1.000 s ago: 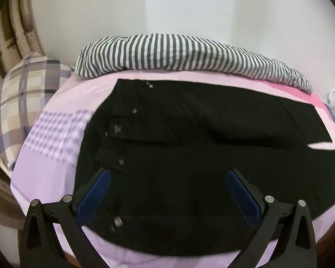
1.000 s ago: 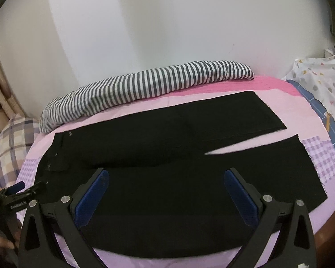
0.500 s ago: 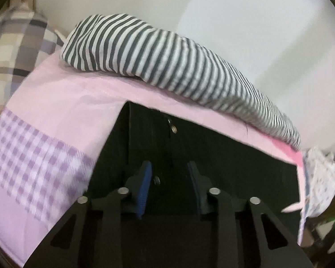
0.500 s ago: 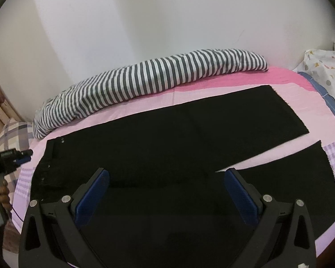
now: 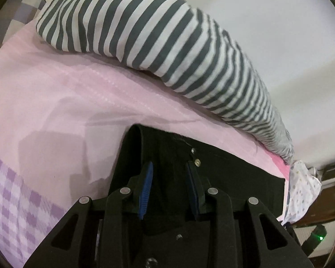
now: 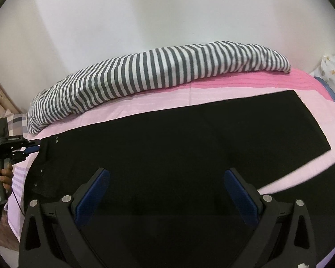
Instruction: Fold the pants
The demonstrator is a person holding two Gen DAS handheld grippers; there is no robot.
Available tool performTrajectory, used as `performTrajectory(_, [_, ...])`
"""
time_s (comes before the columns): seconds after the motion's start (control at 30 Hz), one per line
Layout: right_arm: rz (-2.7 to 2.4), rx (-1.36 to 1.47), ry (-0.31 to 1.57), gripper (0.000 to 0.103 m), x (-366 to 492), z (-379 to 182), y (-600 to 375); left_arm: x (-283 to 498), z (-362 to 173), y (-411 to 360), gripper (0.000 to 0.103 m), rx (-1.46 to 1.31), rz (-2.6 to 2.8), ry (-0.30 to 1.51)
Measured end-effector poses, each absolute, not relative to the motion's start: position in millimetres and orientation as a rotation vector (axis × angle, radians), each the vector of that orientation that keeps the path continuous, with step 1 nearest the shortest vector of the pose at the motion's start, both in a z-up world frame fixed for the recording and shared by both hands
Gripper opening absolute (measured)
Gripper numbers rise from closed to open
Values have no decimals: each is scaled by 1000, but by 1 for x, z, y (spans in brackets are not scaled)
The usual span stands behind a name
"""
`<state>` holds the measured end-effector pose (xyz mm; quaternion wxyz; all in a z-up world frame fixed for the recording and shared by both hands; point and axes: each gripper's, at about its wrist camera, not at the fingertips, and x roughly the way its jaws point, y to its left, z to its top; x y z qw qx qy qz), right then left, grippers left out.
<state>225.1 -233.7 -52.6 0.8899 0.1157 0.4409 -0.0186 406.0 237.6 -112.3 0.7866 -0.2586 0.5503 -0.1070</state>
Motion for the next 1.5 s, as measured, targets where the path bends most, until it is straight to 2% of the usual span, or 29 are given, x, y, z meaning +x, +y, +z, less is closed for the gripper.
performTrajectory(0.77, [171,172,949,102,286,-70,-201,436,-132,238,31,-589,-276,1196])
performTrajectory(0.8, [197,170,955,102,291,-71,-200,436,-132,239,30,-592,-278,1191])
performTrajectory(0.83, [220,168,962,102,295,-72,-199,434,-132,238,24,-586,-272,1178])
performTrajectory(0.87, [248,157,973,102,300,-73,-198,431,-129,239,10,-568,-258,1157])
performTrajectory(1.17, [513,-25,1059,102,363,-75,-196,390,-80,240,7,-617,-325,921])
performTrajectory(1.37, [685,-157,1162,87,419,-81,-188,363,-53,236,7,-609,-342,832])
performTrajectory(1.5, [842,-185,1268,81,444,-92,-180,351,-41,234,7,-588,-338,800])
